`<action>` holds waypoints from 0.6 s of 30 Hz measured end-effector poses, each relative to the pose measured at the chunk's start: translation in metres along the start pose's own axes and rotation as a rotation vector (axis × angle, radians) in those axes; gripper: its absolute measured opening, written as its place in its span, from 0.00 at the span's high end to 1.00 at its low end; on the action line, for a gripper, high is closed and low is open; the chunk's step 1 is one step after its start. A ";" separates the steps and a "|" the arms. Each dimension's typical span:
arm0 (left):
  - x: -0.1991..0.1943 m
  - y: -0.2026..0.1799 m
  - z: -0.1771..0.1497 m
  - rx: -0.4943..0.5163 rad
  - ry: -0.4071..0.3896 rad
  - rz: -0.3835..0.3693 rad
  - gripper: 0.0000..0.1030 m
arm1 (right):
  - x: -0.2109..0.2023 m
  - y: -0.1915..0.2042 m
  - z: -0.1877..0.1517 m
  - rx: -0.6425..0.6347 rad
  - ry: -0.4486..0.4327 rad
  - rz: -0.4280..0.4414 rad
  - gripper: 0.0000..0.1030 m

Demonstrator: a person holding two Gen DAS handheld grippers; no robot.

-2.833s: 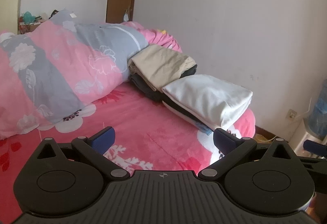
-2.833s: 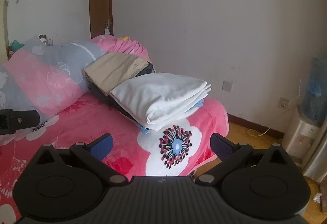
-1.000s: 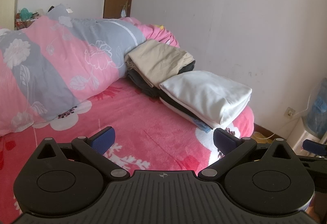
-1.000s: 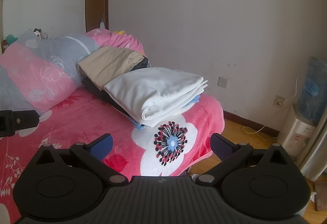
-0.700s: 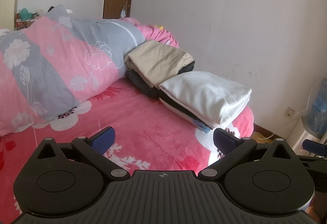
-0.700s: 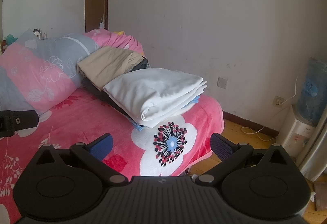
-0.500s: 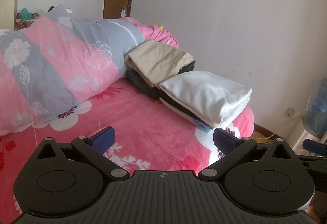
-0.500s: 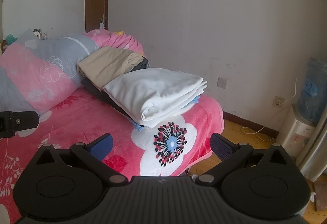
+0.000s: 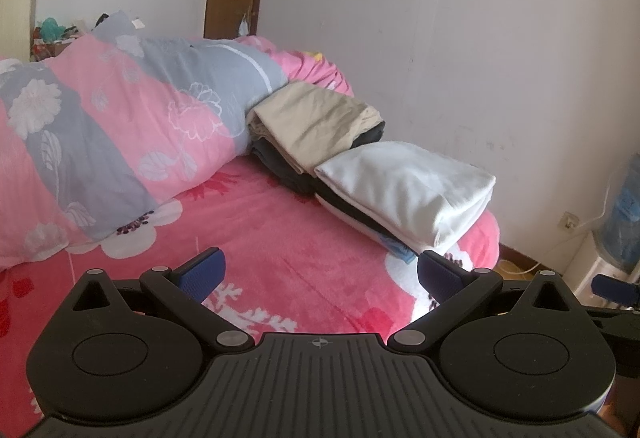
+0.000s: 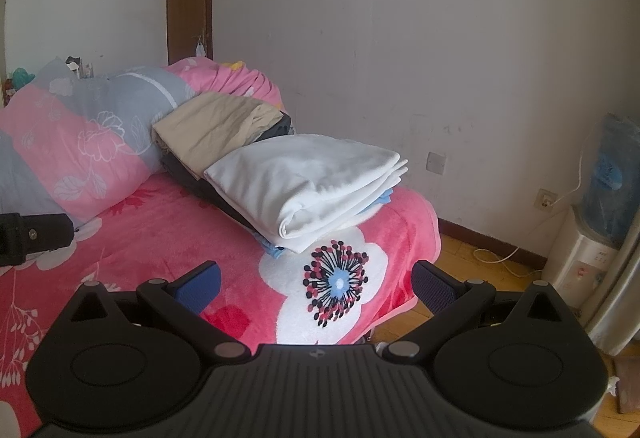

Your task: Fold clothes

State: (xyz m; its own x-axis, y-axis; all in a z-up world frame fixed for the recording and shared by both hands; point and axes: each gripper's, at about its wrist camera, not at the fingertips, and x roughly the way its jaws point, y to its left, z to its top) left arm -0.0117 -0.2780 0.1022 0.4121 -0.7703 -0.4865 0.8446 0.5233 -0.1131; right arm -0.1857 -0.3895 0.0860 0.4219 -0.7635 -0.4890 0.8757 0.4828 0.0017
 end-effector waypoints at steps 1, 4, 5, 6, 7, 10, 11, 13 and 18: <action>0.000 0.000 0.000 0.000 0.002 0.000 0.00 | 0.000 0.000 0.000 0.001 0.002 0.000 0.00; 0.000 0.000 0.001 0.003 0.001 0.000 0.00 | 0.001 0.001 0.000 0.001 0.005 0.001 0.00; 0.000 0.000 0.001 0.004 -0.001 0.001 0.00 | 0.001 0.001 0.000 0.001 0.006 0.002 0.00; -0.001 0.000 0.001 0.005 -0.002 0.001 0.00 | 0.001 0.001 0.000 0.001 0.005 0.002 0.00; -0.001 0.000 0.001 0.004 -0.002 0.001 0.00 | 0.001 0.001 0.000 0.002 0.003 0.001 0.00; -0.001 0.000 0.002 0.003 -0.006 0.002 0.00 | 0.000 0.001 0.000 0.004 0.000 0.001 0.00; -0.001 0.000 0.002 0.003 -0.006 0.003 0.00 | 0.000 0.001 0.000 0.004 0.000 0.001 0.00; -0.001 0.001 0.002 0.003 -0.007 0.004 0.00 | 0.000 0.002 -0.001 0.005 -0.001 -0.001 0.00; -0.001 0.001 0.003 0.002 -0.007 0.004 0.00 | 0.003 0.001 0.002 -0.001 0.001 0.007 0.00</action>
State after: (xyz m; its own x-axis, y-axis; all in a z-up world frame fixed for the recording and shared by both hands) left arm -0.0105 -0.2776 0.1050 0.4176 -0.7707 -0.4813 0.8437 0.5256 -0.1095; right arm -0.1832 -0.3921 0.0868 0.4275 -0.7598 -0.4898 0.8727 0.4882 0.0044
